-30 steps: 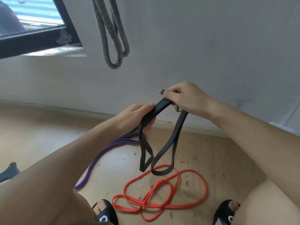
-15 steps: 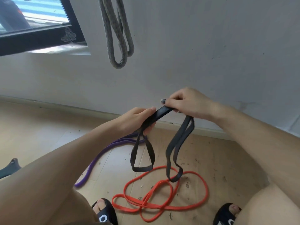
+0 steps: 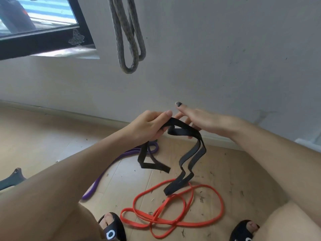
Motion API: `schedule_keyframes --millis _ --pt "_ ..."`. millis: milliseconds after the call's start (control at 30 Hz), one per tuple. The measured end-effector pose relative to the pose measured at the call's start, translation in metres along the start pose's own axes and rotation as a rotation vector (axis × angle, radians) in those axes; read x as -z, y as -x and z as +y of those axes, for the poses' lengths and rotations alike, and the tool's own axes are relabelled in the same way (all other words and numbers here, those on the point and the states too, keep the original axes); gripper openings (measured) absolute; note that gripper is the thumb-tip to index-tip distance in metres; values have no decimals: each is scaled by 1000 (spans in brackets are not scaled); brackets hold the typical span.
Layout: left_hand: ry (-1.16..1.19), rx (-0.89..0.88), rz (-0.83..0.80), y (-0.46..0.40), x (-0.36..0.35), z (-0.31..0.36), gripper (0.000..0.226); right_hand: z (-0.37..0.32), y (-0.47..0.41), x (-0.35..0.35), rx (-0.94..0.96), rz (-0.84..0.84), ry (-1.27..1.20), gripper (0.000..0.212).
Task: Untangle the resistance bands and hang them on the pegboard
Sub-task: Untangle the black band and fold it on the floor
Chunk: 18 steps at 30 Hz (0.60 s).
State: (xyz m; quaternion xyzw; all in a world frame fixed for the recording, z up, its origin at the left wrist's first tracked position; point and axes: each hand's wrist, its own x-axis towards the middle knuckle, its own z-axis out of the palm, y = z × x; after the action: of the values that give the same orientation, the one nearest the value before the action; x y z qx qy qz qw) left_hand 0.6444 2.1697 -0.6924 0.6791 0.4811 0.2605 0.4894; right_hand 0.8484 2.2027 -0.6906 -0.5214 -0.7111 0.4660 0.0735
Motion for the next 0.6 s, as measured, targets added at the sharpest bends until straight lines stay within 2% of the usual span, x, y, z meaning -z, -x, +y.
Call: schedule_keyframes --millis 67,200,300,367,433,600 --pt "13 4 -4 0 1 1 49 5 2 0 28 -28 -91 87" --pt "6 1 -48 -3 -1 0 54 -1 -5 -24 143 34 -239 68" --pt "-38 24 -49 -3 1 -3 55 -9 -7 -30 211 94 -285 70" --pt "-55 54 -54 -2 4 -5 54 -14 -2 -27 242 146 -286 61" --pt "-70 69 -59 0 9 -8 56 -16 1 -18 241 187 -239 57" --pt "-171 64 -6 0 13 -10 62 -5 3 3 242 353 123 60"
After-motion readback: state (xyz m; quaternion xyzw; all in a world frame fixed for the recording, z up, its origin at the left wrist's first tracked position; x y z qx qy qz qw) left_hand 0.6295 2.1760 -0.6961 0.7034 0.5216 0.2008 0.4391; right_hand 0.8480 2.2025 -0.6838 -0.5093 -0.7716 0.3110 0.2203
